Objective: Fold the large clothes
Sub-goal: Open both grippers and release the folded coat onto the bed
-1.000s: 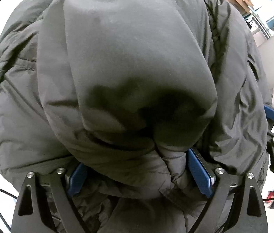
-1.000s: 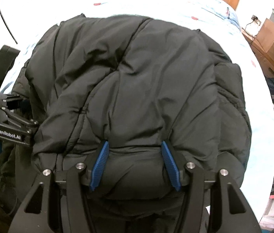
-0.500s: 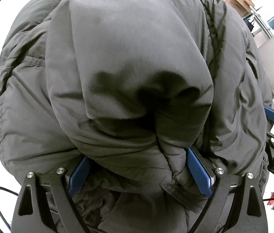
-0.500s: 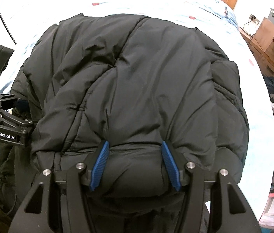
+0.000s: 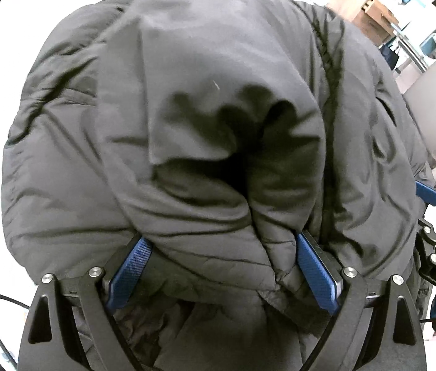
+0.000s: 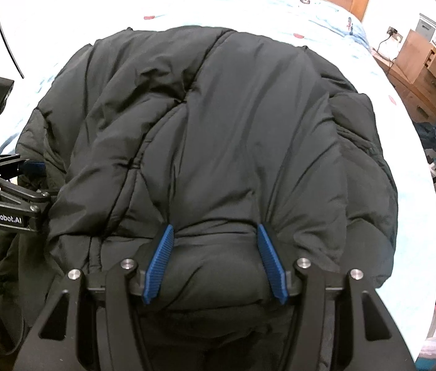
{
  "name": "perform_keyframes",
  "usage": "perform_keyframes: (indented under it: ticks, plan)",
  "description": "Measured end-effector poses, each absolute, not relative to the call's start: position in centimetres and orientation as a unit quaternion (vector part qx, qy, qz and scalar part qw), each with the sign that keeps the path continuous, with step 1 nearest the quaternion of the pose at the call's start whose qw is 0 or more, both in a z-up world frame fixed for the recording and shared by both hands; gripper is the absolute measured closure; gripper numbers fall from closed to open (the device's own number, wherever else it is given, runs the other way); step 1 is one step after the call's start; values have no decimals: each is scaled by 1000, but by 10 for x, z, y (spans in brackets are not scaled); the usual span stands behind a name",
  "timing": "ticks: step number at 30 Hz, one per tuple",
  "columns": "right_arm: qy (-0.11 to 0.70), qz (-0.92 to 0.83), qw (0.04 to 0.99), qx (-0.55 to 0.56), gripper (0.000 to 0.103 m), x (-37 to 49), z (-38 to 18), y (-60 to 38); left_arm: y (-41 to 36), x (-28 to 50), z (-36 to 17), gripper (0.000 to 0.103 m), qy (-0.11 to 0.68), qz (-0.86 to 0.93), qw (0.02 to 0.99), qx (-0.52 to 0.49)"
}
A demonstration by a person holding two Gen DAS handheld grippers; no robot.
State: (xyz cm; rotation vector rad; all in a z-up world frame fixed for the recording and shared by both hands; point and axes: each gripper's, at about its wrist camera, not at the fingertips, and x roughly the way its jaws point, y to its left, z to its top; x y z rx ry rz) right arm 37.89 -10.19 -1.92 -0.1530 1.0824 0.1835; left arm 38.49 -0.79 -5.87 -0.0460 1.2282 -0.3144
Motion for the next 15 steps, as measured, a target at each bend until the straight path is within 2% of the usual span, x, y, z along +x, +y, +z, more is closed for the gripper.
perform_keyframes:
  ticks: [8, 15]
  plan:
    - [459, 85, 881, -73, 48, 334, -7, -95, 9, 323, -35, 11, 528, -114, 842, 0]
    - [410, 83, 906, -70, 48, 263, 24, -99, 42, 226, 5, 11, 482, -86, 872, -1]
